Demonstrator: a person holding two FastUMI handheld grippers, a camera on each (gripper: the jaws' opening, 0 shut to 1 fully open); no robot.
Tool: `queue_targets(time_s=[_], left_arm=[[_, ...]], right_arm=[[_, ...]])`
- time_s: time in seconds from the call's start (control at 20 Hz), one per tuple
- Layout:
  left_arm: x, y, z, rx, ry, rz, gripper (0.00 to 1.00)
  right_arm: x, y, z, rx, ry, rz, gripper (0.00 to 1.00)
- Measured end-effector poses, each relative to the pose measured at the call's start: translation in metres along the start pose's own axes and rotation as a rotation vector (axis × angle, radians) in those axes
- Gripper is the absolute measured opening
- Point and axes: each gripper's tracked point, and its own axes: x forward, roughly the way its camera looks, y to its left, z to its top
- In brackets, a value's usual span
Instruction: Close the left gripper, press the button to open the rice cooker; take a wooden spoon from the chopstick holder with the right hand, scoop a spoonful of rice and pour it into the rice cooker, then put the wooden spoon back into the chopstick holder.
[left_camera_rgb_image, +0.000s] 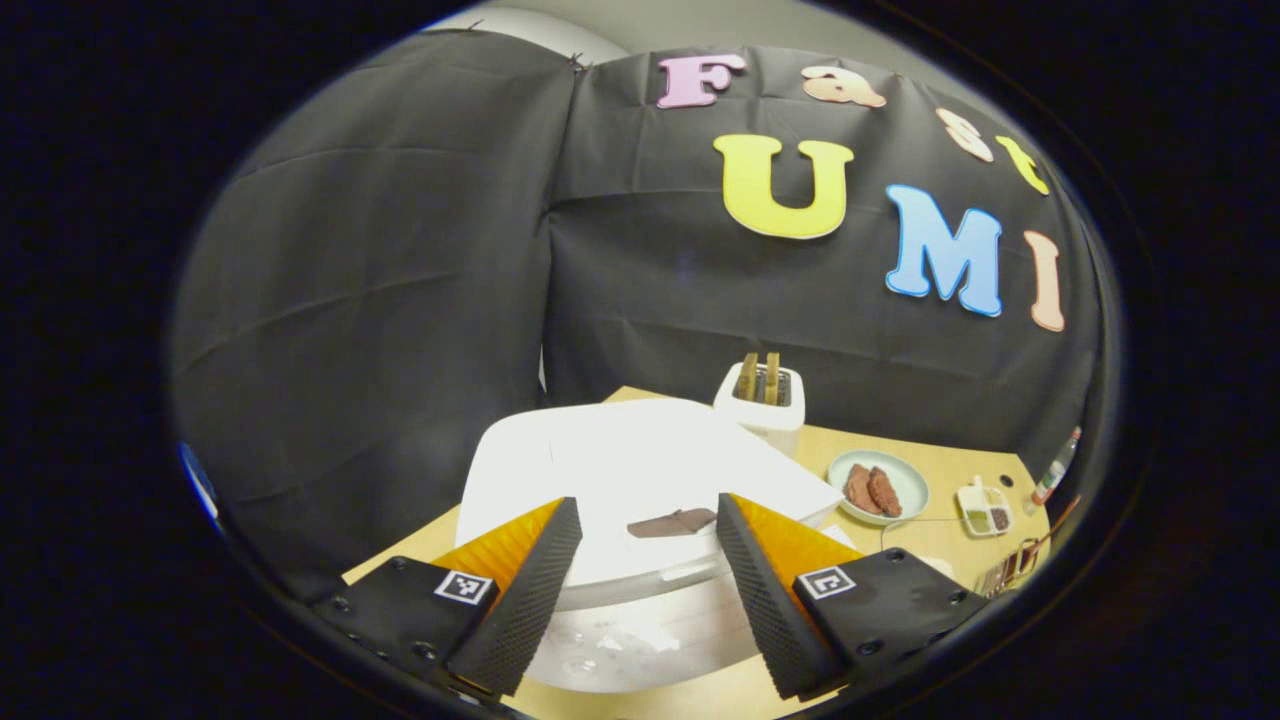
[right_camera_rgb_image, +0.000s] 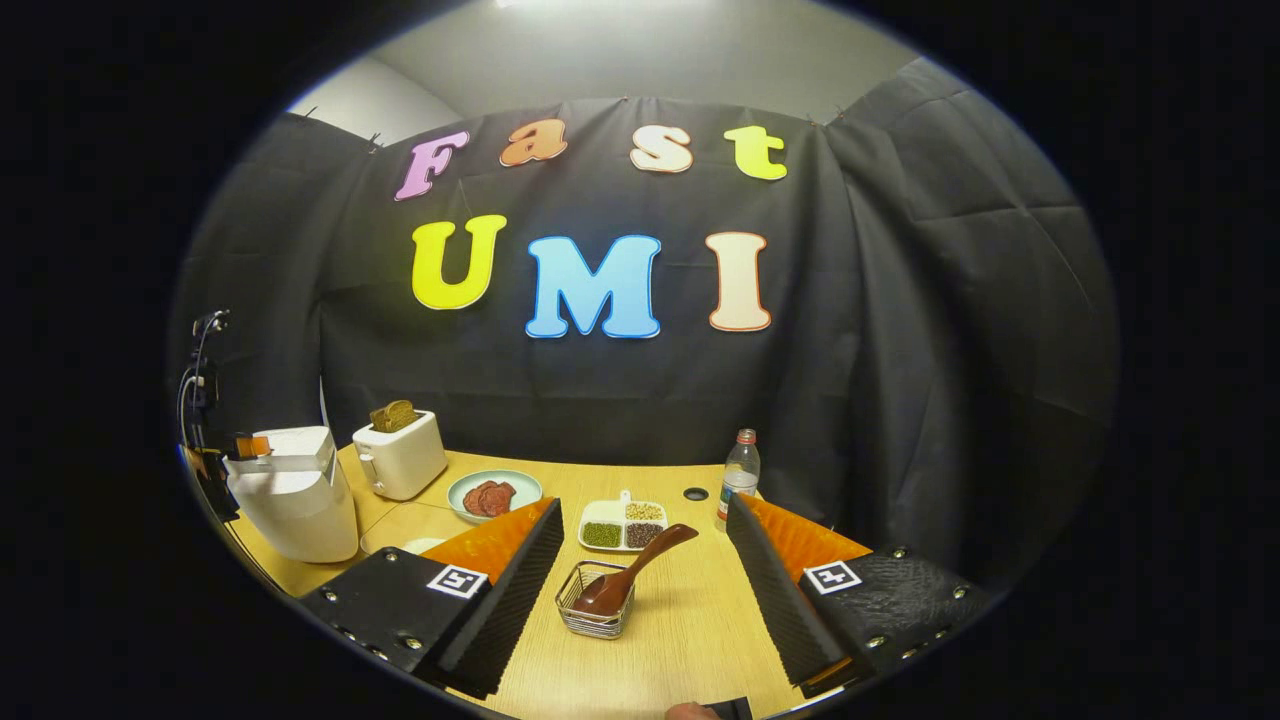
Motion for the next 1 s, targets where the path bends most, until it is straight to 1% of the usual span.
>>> queue_targets(time_s=[0.05, 0.1, 0.15, 0.2, 0.25, 0.3, 0.35, 0.45, 0.55, 0.6, 0.65, 0.8, 0.85, 0.9, 1.0], left_arm=[[0.004, -0.001, -0.011, 0.006, 0.032, -0.002, 0.95], [0.005, -0.001, -0.019, 0.027, 0.056, 0.001, 0.99], [0.007, -0.002, -0.017, 0.066, 0.027, 0.001, 0.96], [0.006, -0.002, -0.021, 0.077, 0.044, 0.007, 0.99], [0.007, -0.003, -0.02, 0.063, 0.033, 0.006, 0.96], [0.009, 0.0, -0.021, 0.049, 0.044, 0.004, 0.97], [0.003, 0.0, -0.017, 0.06, 0.04, 0.005, 0.98], [0.005, -0.002, -0.014, 0.063, 0.018, -0.012, 0.97], [-0.002, -0.007, -0.007, 0.033, -0.003, -0.046, 0.97], [-0.012, -0.014, 0.01, 0.025, -0.049, -0.06, 0.97], [-0.025, -0.02, 0.03, 0.037, -0.111, -0.068, 0.97], [-0.083, -0.044, 0.09, 0.09, -0.314, -0.115, 0.96], [-0.103, -0.05, 0.108, 0.097, -0.369, -0.133, 0.97], [-0.121, -0.056, 0.122, 0.098, -0.414, -0.143, 0.96], [-0.153, -0.062, 0.136, 0.081, -0.468, -0.161, 0.95]], right_arm=[[0.001, 0.002, -0.001, -0.003, 0.002, 0.001, 0.99], [0.001, 0.003, -0.001, -0.006, 0.005, 0.003, 0.99], [0.001, 0.003, -0.002, -0.009, 0.007, 0.002, 0.99], [0.002, 0.005, -0.002, -0.012, 0.008, 0.004, 0.99], [0.003, 0.007, -0.002, -0.014, 0.009, 0.007, 0.99], [0.003, 0.009, -0.001, -0.014, 0.009, 0.01, 0.99], [0.003, 0.01, 0.0, -0.014, 0.005, 0.014, 0.99], [0.003, 0.014, 0.006, -0.014, -0.007, 0.024, 0.99], [0.001, 0.017, 0.017, -0.015, -0.03, 0.028, 1.0], [-0.001, 0.019, 0.024, -0.012, -0.044, 0.033, 1.0], [-0.003, 0.024, 0.032, -0.007, -0.061, 0.041, 1.0], [-0.011, 0.038, 0.06, -0.002, -0.126, 0.058, 0.99], [-0.015, 0.042, 0.069, -0.009, -0.149, 0.057, 0.99], [-0.019, 0.046, 0.078, -0.019, -0.173, 0.052, 0.99], [-0.029, 0.055, 0.093, -0.031, -0.216, 0.045, 0.99]])
